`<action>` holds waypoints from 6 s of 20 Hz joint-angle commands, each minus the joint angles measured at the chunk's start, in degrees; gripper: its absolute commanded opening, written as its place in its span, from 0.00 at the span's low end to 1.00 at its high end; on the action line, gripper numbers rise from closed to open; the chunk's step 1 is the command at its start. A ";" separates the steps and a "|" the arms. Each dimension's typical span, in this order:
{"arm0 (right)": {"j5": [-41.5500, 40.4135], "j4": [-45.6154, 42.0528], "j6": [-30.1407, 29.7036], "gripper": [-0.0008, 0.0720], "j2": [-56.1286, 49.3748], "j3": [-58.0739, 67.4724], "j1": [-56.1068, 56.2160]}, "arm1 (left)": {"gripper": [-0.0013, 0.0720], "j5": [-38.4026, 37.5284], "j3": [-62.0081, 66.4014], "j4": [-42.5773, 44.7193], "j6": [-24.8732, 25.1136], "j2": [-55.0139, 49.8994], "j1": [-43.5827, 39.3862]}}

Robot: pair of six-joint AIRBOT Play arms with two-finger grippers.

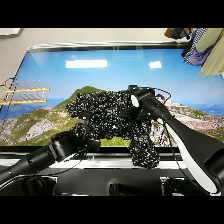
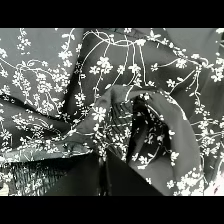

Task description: Fold the clothes and pants, and hang the long-sleeved shirts on hangers.

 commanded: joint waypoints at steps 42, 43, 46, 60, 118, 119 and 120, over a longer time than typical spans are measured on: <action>16.63 -4.37 2.49 0.04 17.92 44.85 -0.13 | 0.04 -35.69 66.88 -15.72 24.68 -8.17 21.97; 20.28 -5.27 2.14 0.04 17.92 43.67 -0.13 | 0.04 -36.57 66.20 -17.35 24.33 -8.33 21.97; 31.08 -7.76 -2.40 0.04 18.12 35.43 -0.09 | 0.04 -36.59 59.52 -21.64 23.67 -8.11 21.90; -3.54 1.42 16.11 0.04 21.99 -7.04 -0.07 | 0.05 -10.82 21.62 -28.39 23.23 -9.79 23.30; -1.22 -0.17 16.11 0.04 18.64 -6.97 -0.09 | 0.82 -10.14 45.48 -22.80 90.99 -46.05 109.42; -1.20 -0.42 16.13 0.04 18.64 -6.97 -0.09 | 0.82 -10.16 45.48 -22.82 90.97 -46.21 109.39; -1.22 -0.83 16.13 0.04 18.64 -6.97 -0.09 | 0.82 -10.19 45.48 -22.82 90.97 -46.34 109.26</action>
